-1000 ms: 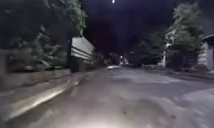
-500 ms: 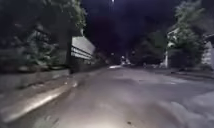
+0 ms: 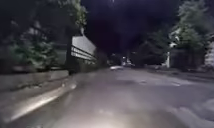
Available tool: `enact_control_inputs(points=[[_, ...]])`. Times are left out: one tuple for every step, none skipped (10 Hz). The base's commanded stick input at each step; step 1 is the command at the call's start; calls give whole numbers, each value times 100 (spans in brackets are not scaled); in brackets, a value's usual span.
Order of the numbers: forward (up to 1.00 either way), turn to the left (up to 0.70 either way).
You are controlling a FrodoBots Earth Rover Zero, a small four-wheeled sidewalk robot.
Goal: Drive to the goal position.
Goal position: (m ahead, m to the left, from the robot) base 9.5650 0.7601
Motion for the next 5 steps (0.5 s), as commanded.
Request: enact_control_inputs(points=[[50,0],[50,0],[50,0],[50,0],[50,0]])
